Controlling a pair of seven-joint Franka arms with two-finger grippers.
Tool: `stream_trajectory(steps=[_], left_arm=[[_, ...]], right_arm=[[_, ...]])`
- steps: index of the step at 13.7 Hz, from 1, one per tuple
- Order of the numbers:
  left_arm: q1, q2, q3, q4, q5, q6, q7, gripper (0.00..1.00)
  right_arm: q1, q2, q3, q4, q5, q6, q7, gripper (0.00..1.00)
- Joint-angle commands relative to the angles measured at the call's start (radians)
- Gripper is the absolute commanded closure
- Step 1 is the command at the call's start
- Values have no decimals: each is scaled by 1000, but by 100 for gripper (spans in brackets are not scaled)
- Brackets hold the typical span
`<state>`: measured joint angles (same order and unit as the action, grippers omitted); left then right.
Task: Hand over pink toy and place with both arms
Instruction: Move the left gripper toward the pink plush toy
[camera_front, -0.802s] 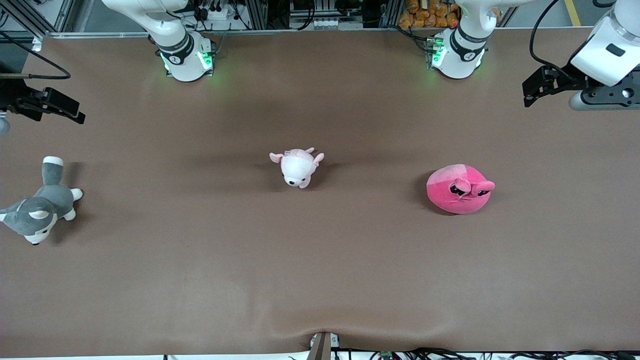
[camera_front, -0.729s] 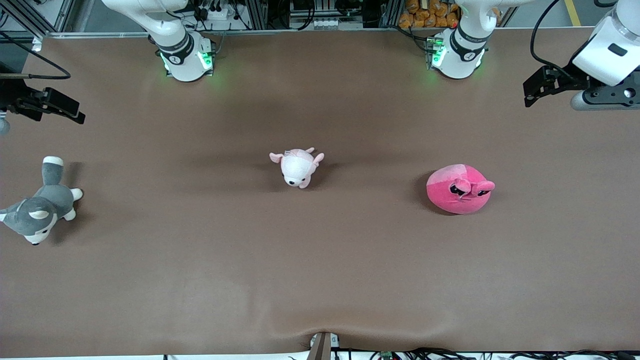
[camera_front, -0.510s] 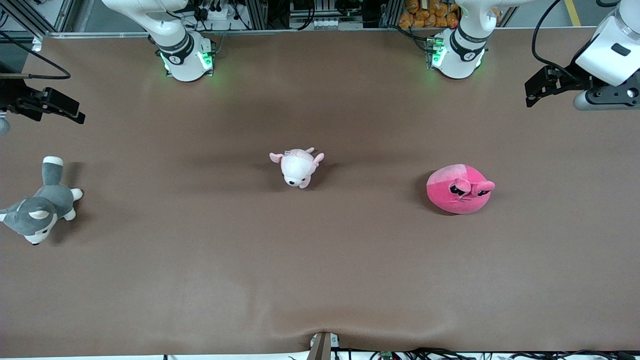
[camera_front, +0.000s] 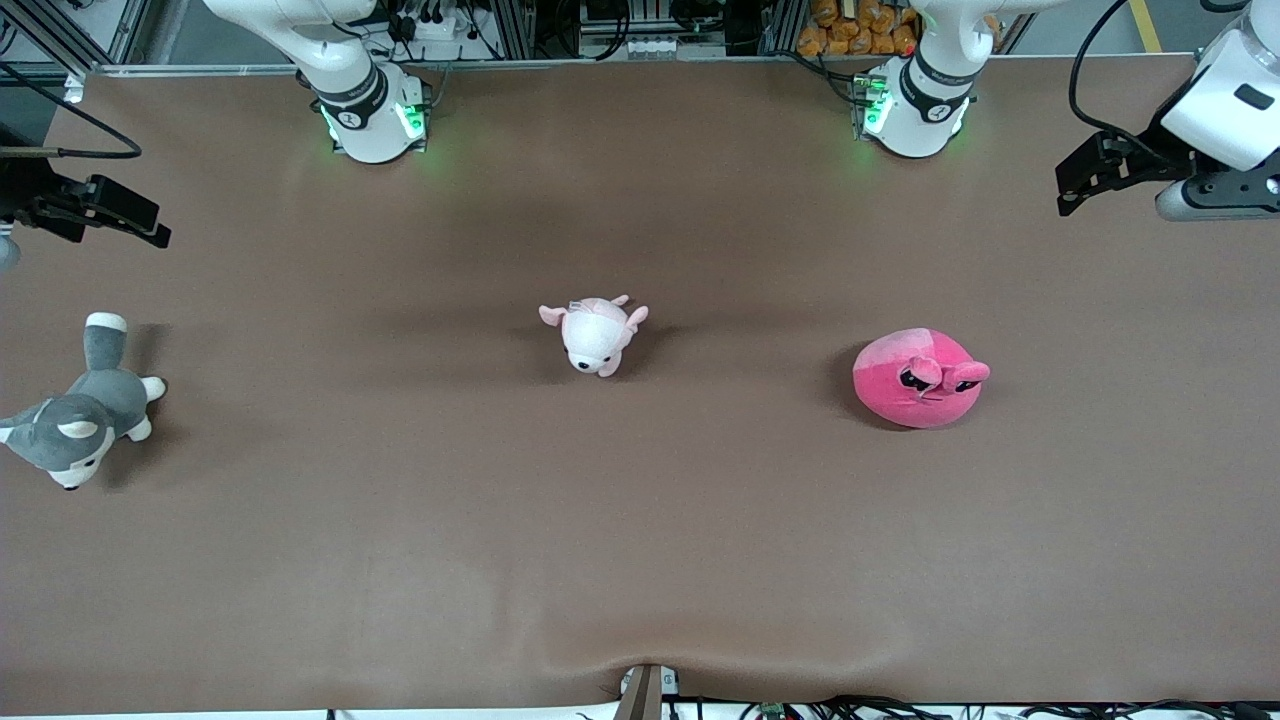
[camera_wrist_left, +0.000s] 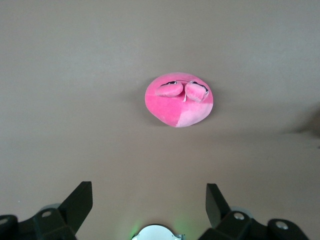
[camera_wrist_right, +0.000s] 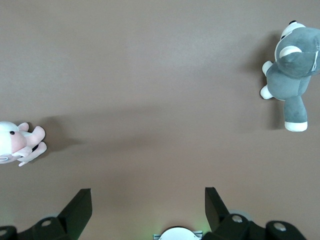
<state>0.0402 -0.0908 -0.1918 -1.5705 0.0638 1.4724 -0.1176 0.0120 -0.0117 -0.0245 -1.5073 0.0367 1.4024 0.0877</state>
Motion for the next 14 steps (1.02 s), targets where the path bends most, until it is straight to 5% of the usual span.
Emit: stream_trajectory(steps=[1, 14], left_arm=[[7, 25, -3, 38, -4, -18, 18, 0], [40, 28, -2, 44, -9, -50, 6, 0]], right_arm=[[-3, 4, 5, 13, -8, -8, 10, 0], [-13, 4, 1, 18, -14, -6, 9, 0]])
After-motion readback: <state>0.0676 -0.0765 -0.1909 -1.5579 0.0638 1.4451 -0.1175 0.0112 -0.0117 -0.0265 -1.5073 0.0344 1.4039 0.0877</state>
